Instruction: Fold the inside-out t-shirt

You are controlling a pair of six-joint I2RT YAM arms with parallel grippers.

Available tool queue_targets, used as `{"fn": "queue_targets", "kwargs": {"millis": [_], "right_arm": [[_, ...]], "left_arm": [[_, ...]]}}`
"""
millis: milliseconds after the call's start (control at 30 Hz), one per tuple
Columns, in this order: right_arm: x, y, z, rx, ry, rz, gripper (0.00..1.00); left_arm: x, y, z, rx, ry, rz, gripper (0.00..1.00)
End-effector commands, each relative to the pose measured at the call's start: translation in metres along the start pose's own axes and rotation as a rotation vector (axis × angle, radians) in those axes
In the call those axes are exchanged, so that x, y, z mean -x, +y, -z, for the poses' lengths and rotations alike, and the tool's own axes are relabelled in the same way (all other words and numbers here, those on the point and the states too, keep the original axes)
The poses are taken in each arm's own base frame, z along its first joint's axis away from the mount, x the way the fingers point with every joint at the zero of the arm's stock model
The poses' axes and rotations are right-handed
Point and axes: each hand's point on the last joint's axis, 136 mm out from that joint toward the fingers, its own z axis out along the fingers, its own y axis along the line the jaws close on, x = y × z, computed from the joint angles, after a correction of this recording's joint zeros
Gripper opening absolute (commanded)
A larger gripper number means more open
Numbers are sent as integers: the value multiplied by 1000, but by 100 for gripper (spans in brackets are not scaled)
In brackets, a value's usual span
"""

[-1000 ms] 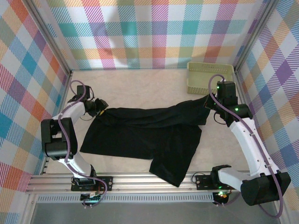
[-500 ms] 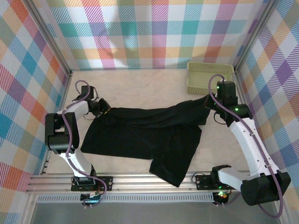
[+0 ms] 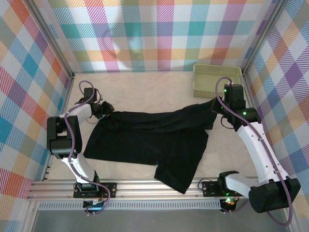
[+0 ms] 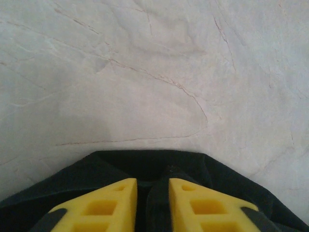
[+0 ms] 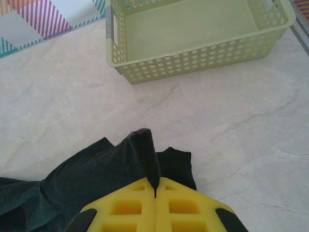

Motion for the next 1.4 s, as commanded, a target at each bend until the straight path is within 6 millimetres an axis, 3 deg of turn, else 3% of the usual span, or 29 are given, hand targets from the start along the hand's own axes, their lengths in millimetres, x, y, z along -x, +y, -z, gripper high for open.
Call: {"fn": "queue_targets", "kwargs": {"millis": [0,167,300,400,533,733,967,1167,1367], "right_arm": [[7,0,8,10,-19,-13,0],[7,1,7,16,-17,-18,0],[12,1,11,7,-27,-14,0],[24,-1,19,-11,-61,-12,0],[54,5,43,5,-140,-13,0],[111,5,102,5,-326,-2,0],[163,16,203,119,-600,-26,0],[179,20,285,224,-788,-15,0],[181,17,352,276,-922,-3,0]], "left_arm": [[5,-13,-3,-52,-4,-30,21],[9,-15,0,-55,-14,-32,12],[17,-25,18,-65,-64,-31,7],[32,-45,48,-86,-138,-32,3],[45,-78,107,-138,-222,-39,0],[60,-121,221,-223,-419,-85,0],[53,-147,360,-336,-715,-99,0],[23,-139,448,-320,-955,-120,0],[-10,-129,509,-312,-1119,-126,0]]}}
